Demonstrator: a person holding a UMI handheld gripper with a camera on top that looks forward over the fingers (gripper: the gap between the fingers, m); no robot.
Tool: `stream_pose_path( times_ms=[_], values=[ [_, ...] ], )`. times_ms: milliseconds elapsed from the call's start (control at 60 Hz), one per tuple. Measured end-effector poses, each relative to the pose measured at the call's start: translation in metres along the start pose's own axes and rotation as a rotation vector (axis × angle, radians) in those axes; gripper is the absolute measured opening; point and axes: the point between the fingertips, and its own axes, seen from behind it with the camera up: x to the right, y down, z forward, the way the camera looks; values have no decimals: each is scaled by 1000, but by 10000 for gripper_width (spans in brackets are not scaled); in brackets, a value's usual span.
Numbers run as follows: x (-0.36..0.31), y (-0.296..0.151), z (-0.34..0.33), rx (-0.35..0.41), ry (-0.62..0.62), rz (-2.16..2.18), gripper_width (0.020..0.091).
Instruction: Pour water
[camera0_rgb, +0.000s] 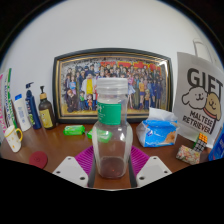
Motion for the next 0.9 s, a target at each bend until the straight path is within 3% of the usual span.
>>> stream_pose_path(
  times_ms=[100, 283, 483, 717, 900],
  values=[
    [0, 0, 1, 1, 5, -23, 428],
    [0, -16, -2, -5, 61, -99, 426],
    [-18, -68, -19, 22, 153, -337, 426],
    [-91, -135, -47, 51, 327, -797, 424],
    [-178, -154, -58, 64, 425, -1255, 426]
  ],
)
